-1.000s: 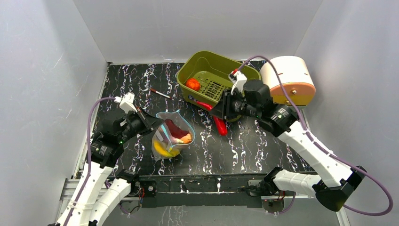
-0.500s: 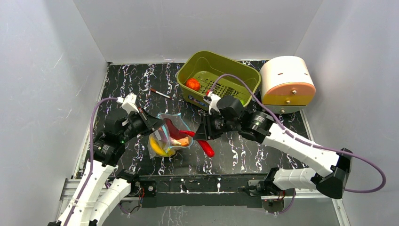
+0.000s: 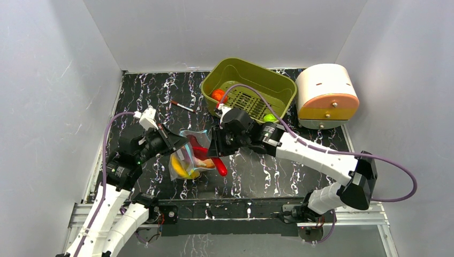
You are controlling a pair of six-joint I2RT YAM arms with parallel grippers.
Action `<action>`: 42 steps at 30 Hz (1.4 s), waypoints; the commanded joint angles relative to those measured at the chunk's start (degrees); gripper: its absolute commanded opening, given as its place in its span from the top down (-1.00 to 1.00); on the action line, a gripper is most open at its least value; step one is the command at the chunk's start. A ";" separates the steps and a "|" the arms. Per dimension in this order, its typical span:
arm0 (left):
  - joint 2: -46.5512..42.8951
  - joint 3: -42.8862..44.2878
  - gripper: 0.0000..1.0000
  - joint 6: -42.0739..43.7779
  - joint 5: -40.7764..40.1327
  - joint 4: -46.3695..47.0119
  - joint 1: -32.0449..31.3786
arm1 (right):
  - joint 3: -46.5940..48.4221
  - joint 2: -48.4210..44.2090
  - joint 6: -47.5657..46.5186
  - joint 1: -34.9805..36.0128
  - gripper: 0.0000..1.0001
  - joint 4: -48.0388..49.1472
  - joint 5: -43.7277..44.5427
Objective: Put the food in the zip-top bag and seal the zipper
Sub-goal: Place the fake vegetable in the zipper food storage bag.
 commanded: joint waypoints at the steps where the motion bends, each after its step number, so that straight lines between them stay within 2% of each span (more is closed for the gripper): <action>1: -1.86 -0.20 1.00 -0.71 2.65 2.12 0.13 | 3.02 1.76 1.64 1.00 0.77 4.43 3.80; 9: -2.62 -0.87 1.00 -1.85 4.14 1.37 0.17 | 6.94 7.59 1.22 1.23 0.77 5.49 10.43; 17: -3.26 -1.50 1.00 -3.07 4.55 2.13 0.17 | 11.93 14.97 0.29 1.33 0.72 5.11 13.09; 23: -3.39 -1.51 1.00 -3.94 5.06 2.16 0.17 | 13.33 17.30 -3.58 1.31 0.67 6.57 18.08; 25: -3.55 -1.50 1.00 -3.85 4.82 1.98 0.18 | 12.80 17.18 -4.64 1.33 0.62 7.78 18.45; 29: -3.34 -1.23 1.00 -4.14 4.87 2.21 0.15 | 10.92 15.54 -5.03 1.33 0.37 9.97 16.92; 35: -3.01 -0.08 1.00 -4.64 4.93 3.55 0.18 | 6.70 9.71 -3.97 1.33 0.09 10.28 15.70; 42: -1.78 0.63 1.00 -4.38 5.32 4.66 0.18 | 3.07 2.94 -3.47 1.32 0.03 9.52 14.10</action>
